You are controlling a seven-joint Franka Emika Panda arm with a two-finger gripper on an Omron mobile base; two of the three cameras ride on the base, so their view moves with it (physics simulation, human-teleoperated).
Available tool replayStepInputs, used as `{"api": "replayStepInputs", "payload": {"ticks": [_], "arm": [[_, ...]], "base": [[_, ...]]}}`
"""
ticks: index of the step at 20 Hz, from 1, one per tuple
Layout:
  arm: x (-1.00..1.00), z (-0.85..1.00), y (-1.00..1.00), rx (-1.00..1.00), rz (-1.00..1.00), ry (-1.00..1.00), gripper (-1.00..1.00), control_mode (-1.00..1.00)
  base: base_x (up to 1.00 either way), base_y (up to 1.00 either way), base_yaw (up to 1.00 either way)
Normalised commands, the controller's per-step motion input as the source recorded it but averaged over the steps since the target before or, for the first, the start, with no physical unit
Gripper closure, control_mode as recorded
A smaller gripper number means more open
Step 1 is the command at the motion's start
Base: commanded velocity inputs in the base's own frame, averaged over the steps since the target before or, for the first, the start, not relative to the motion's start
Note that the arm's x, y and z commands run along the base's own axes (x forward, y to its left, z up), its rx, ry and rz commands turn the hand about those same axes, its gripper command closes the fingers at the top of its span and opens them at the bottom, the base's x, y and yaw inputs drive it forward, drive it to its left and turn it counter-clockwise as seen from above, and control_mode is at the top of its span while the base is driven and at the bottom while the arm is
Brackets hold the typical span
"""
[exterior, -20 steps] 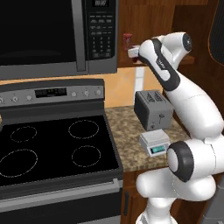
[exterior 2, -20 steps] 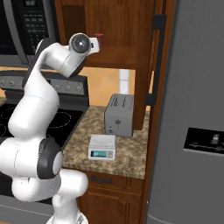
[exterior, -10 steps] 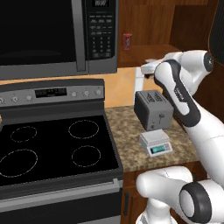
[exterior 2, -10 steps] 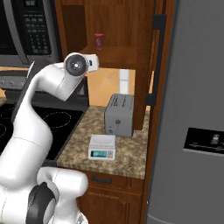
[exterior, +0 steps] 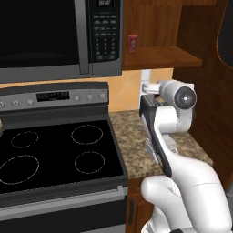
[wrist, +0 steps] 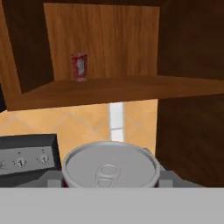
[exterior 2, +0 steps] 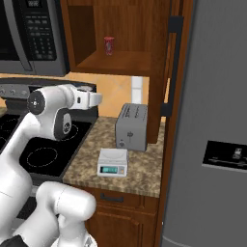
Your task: Pick the canned food and place it on the digital scale for weighing, and close the cabinet.
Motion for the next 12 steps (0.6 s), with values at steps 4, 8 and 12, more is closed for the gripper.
{"api": "replayStepInputs", "payload": {"ticks": [4, 8, 12], "arm": [[0.0, -0.1, -0.01, 0.02, -0.21, 0.01, 1.0, -1.0], [0.02, -0.2, -0.06, 0.0, -0.04, 0.02, 1.0, -1.0], [0.04, -0.53, -0.25, 0.0, 0.01, 0.09, 1.0, -1.0]], "base": [[0.0, 0.0, 0.0], [0.0, 0.0, 0.0], [0.0, 0.0, 0.0]]}}
